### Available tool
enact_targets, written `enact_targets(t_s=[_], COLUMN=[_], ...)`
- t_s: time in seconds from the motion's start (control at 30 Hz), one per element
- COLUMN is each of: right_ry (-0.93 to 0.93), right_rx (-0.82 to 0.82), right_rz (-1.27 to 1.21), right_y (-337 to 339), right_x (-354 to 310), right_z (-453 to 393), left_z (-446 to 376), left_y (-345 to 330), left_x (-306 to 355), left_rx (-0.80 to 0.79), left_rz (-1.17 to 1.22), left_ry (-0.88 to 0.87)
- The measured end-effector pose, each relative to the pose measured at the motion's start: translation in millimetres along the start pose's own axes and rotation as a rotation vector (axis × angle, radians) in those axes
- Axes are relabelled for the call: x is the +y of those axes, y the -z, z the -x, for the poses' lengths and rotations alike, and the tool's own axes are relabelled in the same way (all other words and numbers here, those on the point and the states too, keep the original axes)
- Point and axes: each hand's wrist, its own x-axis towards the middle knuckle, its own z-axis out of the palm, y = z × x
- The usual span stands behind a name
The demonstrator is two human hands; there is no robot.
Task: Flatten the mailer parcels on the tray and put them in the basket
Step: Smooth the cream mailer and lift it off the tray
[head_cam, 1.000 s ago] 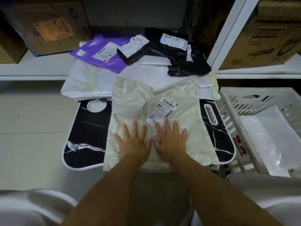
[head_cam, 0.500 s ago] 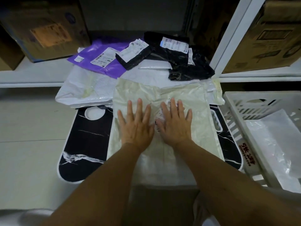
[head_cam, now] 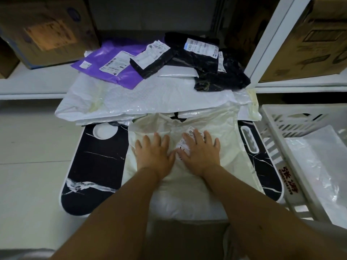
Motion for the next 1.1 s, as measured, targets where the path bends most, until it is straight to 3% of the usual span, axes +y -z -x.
enact_targets(t_s=[0.1,0.17,0.4,0.63,0.73,0.87,1.1], right_ry=[-0.004,-0.009,-0.067,-0.079,-0.125,-0.324,-0.328], right_rx=[0.133,0.187,-0.038,-0.075,-0.072,0.107,0.065], right_rz=[0.056,0.083,-0.002,-0.079,-0.193,-0.233,-0.298], right_y=[14,18,-3,4,11,14,10], right_x=[-3,-4,2,6,11,-11,-54], right_z=[-14,-22,-26,-27,-24,9,79], left_z=[-11,-14,-22,-27,-20,11,82], left_y=[10,10,-8,-5,2,12,12], left_x=[8,10,-5,-6,-4,15,32], left_rx=[0.132,0.126,-0.175,-0.243,-0.177,-0.118,-0.117], left_rz=[-0.059,-0.096,0.050,0.084,0.078,0.117,0.122], left_ry=[-0.002,-0.021,0.098,0.143,0.149,0.232,0.253])
